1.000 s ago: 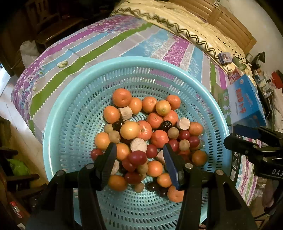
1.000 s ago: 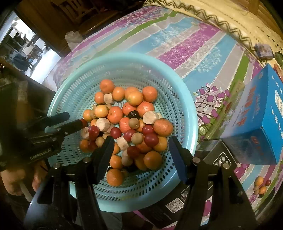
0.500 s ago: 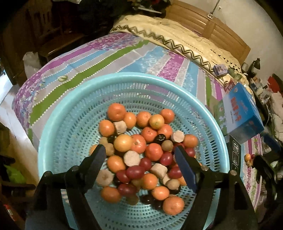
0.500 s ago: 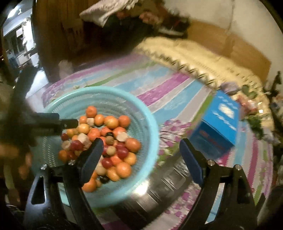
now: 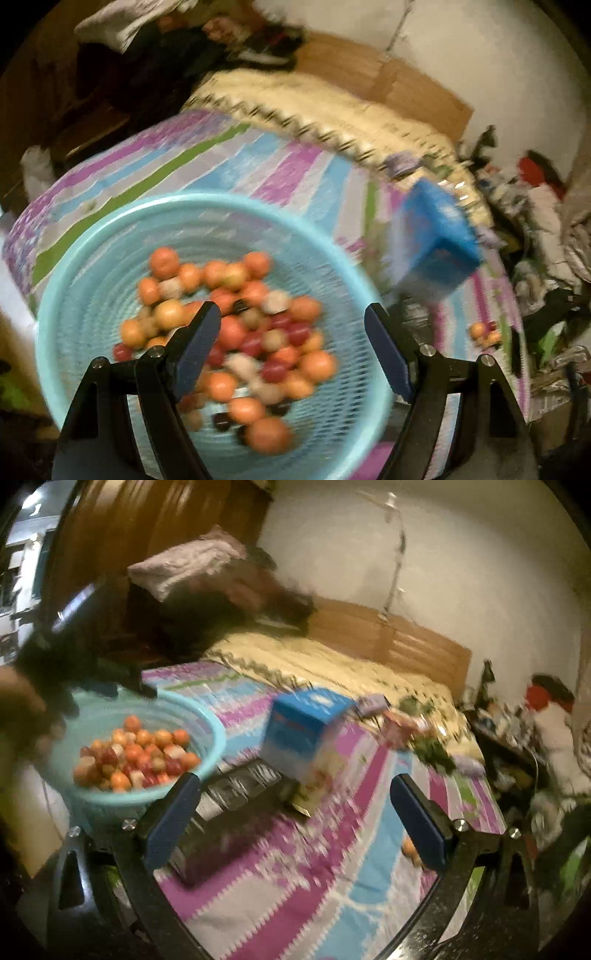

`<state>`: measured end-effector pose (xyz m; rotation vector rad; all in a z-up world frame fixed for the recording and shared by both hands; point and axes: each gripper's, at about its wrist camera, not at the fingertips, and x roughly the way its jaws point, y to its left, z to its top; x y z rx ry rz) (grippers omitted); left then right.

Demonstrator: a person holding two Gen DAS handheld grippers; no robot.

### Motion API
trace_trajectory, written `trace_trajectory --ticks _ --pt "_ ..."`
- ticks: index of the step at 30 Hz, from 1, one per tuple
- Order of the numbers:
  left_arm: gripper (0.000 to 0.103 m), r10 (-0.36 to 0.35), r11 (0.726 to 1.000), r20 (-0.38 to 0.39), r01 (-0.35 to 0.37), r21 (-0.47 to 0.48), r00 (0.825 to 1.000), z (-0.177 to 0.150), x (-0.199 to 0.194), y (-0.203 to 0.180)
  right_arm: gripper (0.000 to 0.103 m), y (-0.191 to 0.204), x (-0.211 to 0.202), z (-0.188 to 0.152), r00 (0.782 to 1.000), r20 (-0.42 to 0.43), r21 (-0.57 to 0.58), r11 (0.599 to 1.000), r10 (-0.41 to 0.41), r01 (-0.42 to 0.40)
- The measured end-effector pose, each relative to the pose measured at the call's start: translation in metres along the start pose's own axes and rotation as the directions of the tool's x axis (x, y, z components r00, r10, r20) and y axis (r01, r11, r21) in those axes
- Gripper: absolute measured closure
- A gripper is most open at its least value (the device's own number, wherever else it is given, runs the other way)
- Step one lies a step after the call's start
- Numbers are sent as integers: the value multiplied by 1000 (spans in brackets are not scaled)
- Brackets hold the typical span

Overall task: Organize fruits
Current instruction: 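Move both open tools back to the remaining fruit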

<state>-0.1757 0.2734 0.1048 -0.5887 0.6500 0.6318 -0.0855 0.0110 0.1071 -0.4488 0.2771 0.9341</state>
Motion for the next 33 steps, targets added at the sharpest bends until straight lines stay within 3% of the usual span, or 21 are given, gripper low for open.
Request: trace_trajectory --ticks 4,6,9,11,12,14,16,19,23,30,32,33 --pt "19 -144 983 59 136 120 988 -9 -18 -66 0 -31 -2 -35 995 -92 57 997 -49 54" --pt "19 -226 956 52 211 204 973 -18 -24 -107 0 -48 -2 -49 988 -131 87 992 -77 89" --pt "14 -361 885 14 338 319 932 -37 -24 -170 1 -84 5 -72 972 -219 173 976 -89 128" --pt "13 -395 847 -54 386 365 917 -50 -8 -206 8 -114 15 -88 958 -273 240 958 -89 158" --pt "13 -389 844 -82 390 368 918 -54 1 -217 14 -128 21 -94 954 -289 268 949 -85 166" --pt "13 -385 846 -137 409 343 913 -63 24 -232 49 -167 44 -109 937 -346 359 918 -36 168" --pt "13 -360 865 -198 406 296 912 -70 52 -239 63 -201 74 -126 917 -399 438 885 34 158" --pt "13 -318 893 -268 383 238 909 -79 86 -241 63 -227 110 -141 896 -442 450 875 46 178" --pt "13 -269 912 -296 341 228 917 -93 105 -239 64 -240 151 -150 881 -464 445 885 94 140" --pt "13 -250 908 -325 338 247 912 -100 128 -251 65 -247 185 -153 875 -470 433 894 116 114" --pt "13 -257 902 -334 349 253 907 -102 133 -258 75 -245 183 -154 873 -475 420 900 107 118" --pt "13 -259 901 -339 353 253 905 -102 136 -261 75 -247 182 -156 874 -473 427 897 113 115"
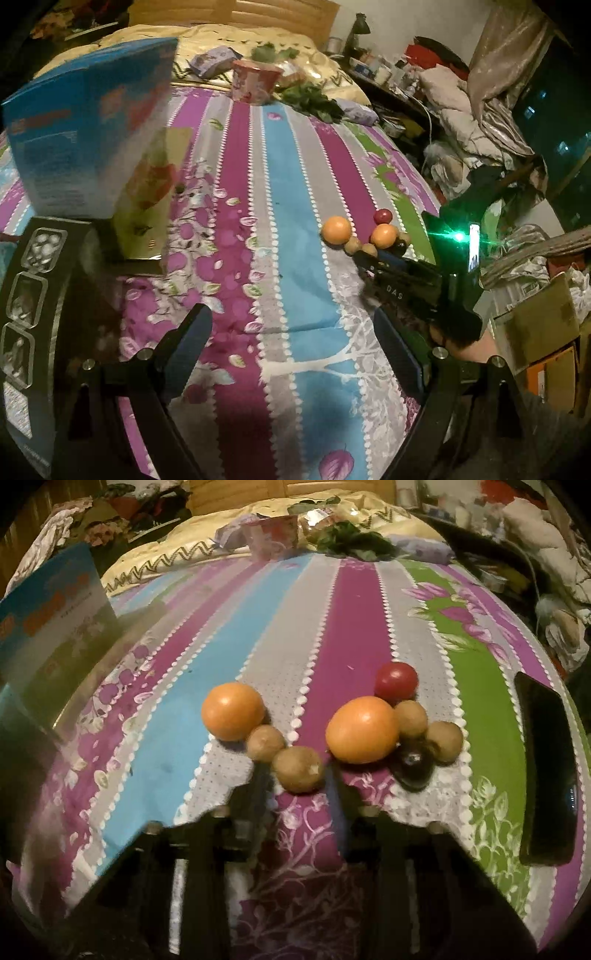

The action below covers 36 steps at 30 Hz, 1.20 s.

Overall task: Organize fruits
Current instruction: 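Move both open tools back to the remaining fruit, then grasp an orange with the left tool while the right grasps a brown fruit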

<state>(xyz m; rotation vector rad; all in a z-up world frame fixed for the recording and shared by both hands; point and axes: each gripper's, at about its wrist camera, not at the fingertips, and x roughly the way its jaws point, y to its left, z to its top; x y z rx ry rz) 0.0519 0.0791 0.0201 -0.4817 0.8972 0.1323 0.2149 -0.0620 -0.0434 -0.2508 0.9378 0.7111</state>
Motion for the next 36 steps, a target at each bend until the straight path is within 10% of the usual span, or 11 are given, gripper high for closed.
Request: trace_trajectory --ticks 9,18,36 --pt "14 -43 998 -35 45 39 998 19 60 -18 75 -14 -50 -43 995 47 99 991 86 -90" --pt "40 -121 991 -48 123 54 991 51 135 -50 75 -21 -50 -57 991 51 146 981 120 -126" --pt "63 -79 996 18 79 46 997 53 141 -46 75 -18 -56 -56 995 68 139 986 80 -89"
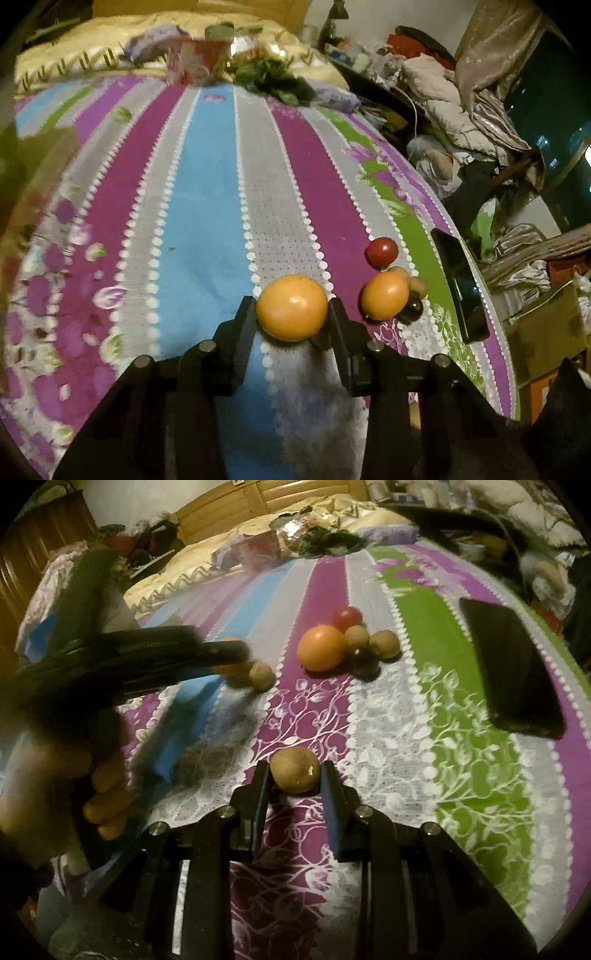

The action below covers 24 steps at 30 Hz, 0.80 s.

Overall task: Organize fruits
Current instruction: 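Grasp an orange with the left tool while the right grasps a brown fruit, then carry the orange and brown fruit in both tools over the basket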

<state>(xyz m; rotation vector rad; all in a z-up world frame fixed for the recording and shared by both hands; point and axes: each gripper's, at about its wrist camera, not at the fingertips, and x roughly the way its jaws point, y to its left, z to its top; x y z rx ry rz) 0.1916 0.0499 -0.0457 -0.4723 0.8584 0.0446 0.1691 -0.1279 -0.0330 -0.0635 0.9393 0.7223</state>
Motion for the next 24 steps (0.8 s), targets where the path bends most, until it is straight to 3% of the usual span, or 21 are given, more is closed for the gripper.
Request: trace_trajectory --ticks 3,7,10,24 --pt "63 73 997 54 -75 29 996 -4 -35 -6 75 7 -16 8 996 40 -22 997 -79 80" --pt "63 167 983 130 -175 49 977 -12 -86 -15 75 21 -42 26 980 98 -38 983 -175 179" --pt "63 204 976 171 -213 42 964 -16 -119 -18 75 34 -58 37 973 131 -36 980 -188 194" --pt "63 243 969 271 -244 -31 932 -24 -229 -2 75 96 -96 59 971 196 -103 982 -139 161"
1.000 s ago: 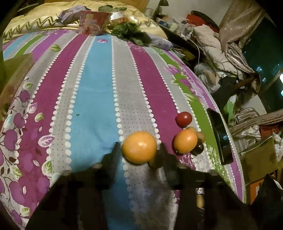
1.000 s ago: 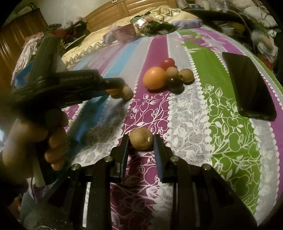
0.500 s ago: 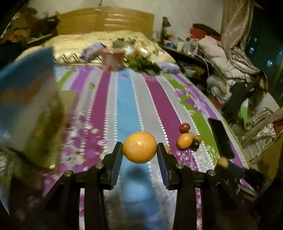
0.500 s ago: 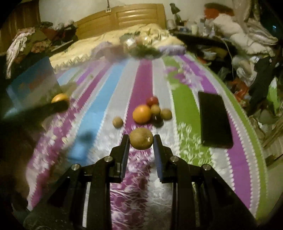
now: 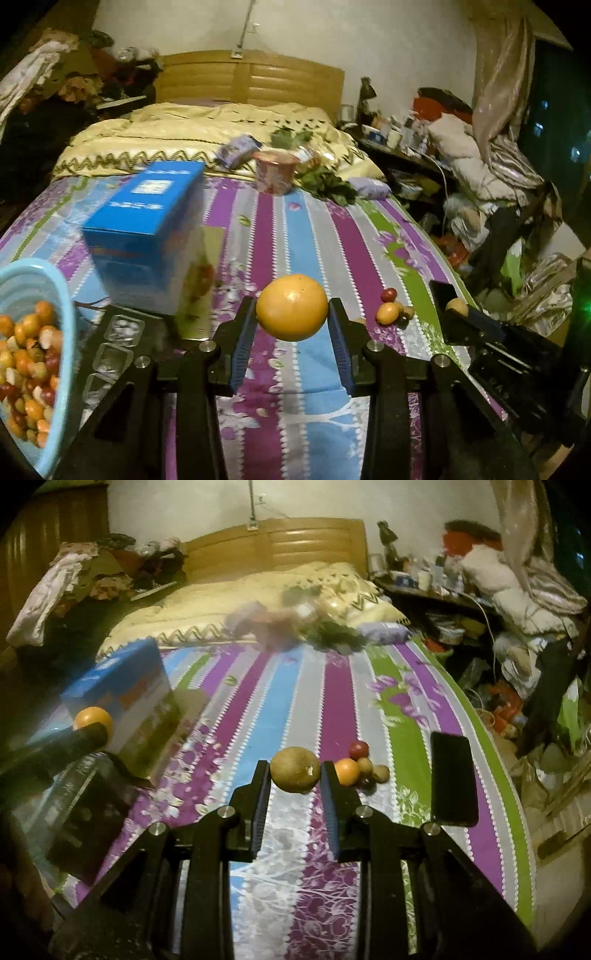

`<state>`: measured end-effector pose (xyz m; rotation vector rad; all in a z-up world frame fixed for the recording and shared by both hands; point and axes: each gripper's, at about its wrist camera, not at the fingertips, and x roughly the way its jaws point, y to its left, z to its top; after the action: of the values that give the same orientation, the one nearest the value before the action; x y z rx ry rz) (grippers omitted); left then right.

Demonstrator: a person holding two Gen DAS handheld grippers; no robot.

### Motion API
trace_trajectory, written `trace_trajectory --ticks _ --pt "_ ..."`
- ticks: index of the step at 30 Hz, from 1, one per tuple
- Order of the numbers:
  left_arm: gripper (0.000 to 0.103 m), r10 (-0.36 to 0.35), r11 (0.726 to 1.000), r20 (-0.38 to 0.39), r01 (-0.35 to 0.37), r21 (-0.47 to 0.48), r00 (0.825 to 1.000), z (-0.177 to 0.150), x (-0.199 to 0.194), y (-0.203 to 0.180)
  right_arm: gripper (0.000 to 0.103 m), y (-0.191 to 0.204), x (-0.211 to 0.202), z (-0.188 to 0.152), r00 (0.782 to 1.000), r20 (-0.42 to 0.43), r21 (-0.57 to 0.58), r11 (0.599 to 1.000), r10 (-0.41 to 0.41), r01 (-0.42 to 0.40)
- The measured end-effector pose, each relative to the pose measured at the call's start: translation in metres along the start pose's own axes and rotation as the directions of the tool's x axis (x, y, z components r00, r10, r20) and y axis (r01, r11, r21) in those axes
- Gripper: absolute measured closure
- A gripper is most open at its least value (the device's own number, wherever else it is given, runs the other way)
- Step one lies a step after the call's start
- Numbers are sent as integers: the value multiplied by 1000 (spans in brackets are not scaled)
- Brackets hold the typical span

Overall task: Organize fruits
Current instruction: 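Carry the orange and brown fruit in both tools over the basket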

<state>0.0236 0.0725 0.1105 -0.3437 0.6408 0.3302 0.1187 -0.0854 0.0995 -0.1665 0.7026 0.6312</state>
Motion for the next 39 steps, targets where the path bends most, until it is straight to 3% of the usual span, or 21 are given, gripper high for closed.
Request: trace_trajectory --ticks 15,21,29,39 --pt "63 124 986 66 -116 -119 990 9 -74 89 75 72 -22 27 995 41 -97 992 89 -85" --pt "63 180 971 76 -165 -173 981 11 -99 128 75 116 -25 39 986 33 -156 975 166 -159" --pt "63 246 946 86 -219 -239 966 3 -133 178 75 187 -26 46 961 0 -235 934 275 -268" --pt "63 331 891 56 -292 -346 942 -9 -171 255 75 256 -20 50 923 -89 -302 873 374 -383"
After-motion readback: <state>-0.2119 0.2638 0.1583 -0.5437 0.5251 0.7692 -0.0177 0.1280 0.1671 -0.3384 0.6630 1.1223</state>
